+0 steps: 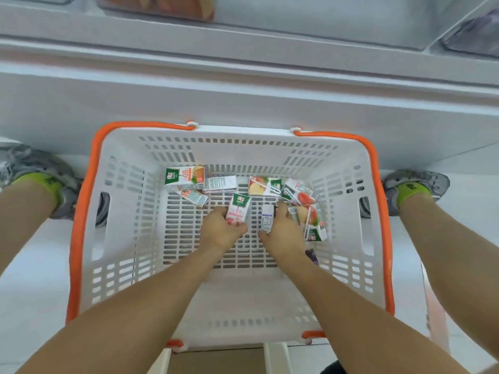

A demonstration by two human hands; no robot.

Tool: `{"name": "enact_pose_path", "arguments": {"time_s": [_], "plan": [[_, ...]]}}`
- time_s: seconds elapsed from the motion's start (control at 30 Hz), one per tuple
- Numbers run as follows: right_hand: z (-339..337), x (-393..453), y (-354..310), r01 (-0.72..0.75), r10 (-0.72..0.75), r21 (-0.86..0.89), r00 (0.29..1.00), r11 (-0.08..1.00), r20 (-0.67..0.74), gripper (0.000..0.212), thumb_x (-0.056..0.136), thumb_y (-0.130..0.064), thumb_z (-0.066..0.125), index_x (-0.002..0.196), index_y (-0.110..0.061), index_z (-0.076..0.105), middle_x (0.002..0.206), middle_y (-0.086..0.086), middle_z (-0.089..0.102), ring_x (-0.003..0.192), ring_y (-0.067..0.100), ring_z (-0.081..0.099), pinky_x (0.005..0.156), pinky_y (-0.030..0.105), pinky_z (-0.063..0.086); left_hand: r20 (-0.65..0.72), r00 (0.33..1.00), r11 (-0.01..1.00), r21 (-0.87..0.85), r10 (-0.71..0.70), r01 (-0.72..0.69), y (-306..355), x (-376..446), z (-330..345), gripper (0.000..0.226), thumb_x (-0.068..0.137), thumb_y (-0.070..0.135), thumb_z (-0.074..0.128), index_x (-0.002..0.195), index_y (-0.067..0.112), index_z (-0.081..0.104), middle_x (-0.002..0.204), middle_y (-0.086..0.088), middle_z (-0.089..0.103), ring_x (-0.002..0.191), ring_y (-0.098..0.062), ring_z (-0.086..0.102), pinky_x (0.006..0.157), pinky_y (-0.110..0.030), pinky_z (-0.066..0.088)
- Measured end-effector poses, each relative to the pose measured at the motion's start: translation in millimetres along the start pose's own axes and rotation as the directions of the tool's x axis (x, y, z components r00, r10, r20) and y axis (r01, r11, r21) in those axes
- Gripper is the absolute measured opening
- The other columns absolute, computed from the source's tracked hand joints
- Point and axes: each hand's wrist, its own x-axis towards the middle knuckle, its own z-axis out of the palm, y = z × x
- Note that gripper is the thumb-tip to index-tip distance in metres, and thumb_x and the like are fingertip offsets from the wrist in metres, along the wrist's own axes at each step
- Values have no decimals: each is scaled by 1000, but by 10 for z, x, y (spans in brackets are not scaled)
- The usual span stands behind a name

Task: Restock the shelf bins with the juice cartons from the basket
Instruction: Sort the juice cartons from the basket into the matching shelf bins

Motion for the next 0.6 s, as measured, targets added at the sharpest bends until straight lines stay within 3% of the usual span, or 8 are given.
{"name": "enact_pose_path", "arguments": {"time_s": [0.07,0.13,0.23,0.37,0.43,0.5,0.6], "plan": [[-16,36,-14,8,-8,-23,1000,1000,20,85,86,-30,72,150,-16,18,132,13,53,106,31,64,76,35,50,87,996,996,-78,-37,44,-6,-45,-103,10,77,20,75,81,12,71,69,-4,69,61,-13,61,56,-23,49],[-29,76,-28,20,-17,-76,999,997,44,87,85,-31,71,152,-19,16,130,15,54,107,33,63,79,37,53,200,977,972,-207,-68,110,-27,-104,-229,6,82,17,75,88,17,73,79,-4,74,74,-21,70,71,-30,59],[-52,86,-77,35,-22,-143,995,989,93,82,85,-25,71,150,-23,20,122,18,56,103,34,63,77,38,52,333,937,913,-339,-108,226,-42,-202,-397,28,86,21,74,110,7,67,98,-10,74,87,-26,74,80,-34,61],[-37,16,-150,114,-84,-174,982,978,169,71,83,-9,70,138,-23,29,91,9,62,79,28,62,63,35,52,432,893,816,-467,-126,341,-43,-360,-593,47,84,19,76,122,-1,58,103,-4,65,99,-29,72,92,-37,54],[-19,-26,-154,97,-77,-96,978,991,194,70,79,-6,72,134,-23,31,93,9,61,81,28,62,68,39,56,455,880,787,-491,-133,373,-37,-462,-661,55,78,15,80,122,5,50,113,-5,66,100,-31,72,106,-43,42],[-87,-96,-158,15,-38,93,968,996,248,77,75,-10,80,132,-26,32,101,9,61,87,27,62,72,38,56,448,883,750,-535,-137,388,3,-547,-721,62,78,7,80,128,6,42,121,-14,67,99,-34,72,111,-47,37],[-346,-213,-174,-136,-32,439,935,888,354,90,68,-21,90,133,-27,28,114,9,60,89,26,63,68,34,55,451,887,672,-626,-103,396,117,-645,-813,56,79,-6,76,127,-5,48,125,-20,63,106,-33,69,95,-45,55]]}}
